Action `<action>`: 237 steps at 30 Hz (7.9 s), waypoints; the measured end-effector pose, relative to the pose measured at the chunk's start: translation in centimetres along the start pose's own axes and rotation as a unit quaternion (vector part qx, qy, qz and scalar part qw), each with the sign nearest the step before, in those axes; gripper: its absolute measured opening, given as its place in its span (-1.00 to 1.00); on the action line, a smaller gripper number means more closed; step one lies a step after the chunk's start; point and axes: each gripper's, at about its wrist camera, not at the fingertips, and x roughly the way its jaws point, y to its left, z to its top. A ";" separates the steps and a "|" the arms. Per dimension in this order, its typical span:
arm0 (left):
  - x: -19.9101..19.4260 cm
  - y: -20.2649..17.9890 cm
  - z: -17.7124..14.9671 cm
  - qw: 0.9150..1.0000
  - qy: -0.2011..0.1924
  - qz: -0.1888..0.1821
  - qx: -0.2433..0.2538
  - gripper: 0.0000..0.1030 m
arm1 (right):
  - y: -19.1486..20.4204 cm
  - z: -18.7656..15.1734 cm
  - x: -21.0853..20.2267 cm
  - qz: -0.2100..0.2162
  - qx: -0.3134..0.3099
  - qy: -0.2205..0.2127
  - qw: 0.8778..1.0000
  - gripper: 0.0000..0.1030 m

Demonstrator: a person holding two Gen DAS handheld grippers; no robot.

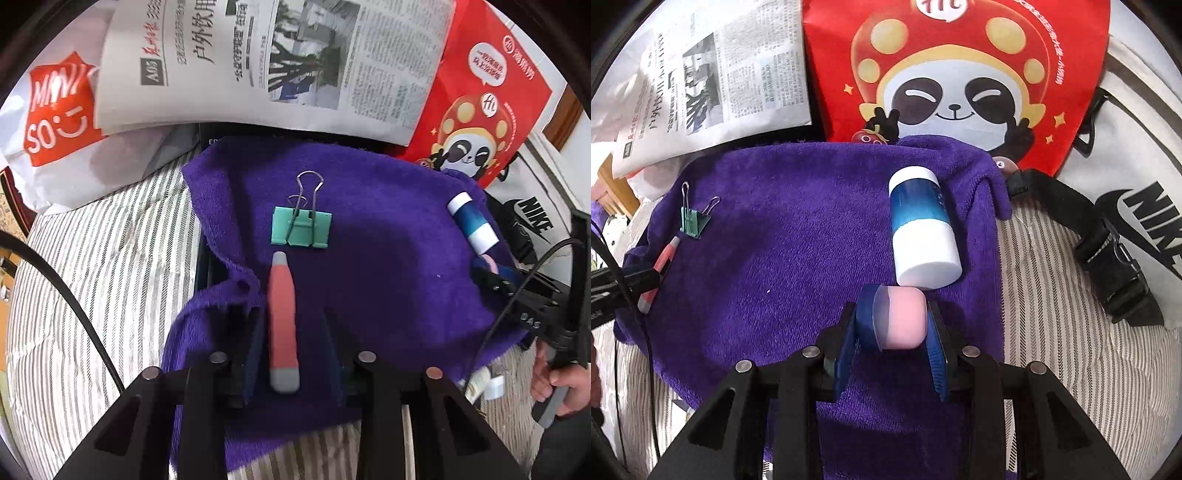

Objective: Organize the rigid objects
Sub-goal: 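Place the stick beside the clip with the left gripper while the right sets the case by the bottle, then grasp the white plug adapter with the left gripper, then lift the adapter with the left gripper while the right moves toward the clear cup, then grasp the clear plastic cup with the right gripper while the left holds the adapter, then set the cup beside the pink-and-blue case with the right gripper while the left carries the adapter, then lower the adapter beside the green clip and open the left gripper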

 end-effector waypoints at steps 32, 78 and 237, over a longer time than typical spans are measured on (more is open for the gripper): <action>-2.9 -8.8 -8.5 0.996 0.015 -0.079 0.041 -0.22 | -3.7 -10.4 -12.9 0.046 0.064 -0.048 0.996 0.13; -3.8 -2.3 -11.0 0.998 0.010 0.052 0.031 -0.49 | -0.4 -11.1 -8.5 0.055 0.024 -0.016 0.998 0.07; 4.2 -5.0 2.8 0.995 -0.014 0.063 0.071 -0.48 | -1.5 -10.2 -11.1 0.052 0.032 -0.035 0.998 0.02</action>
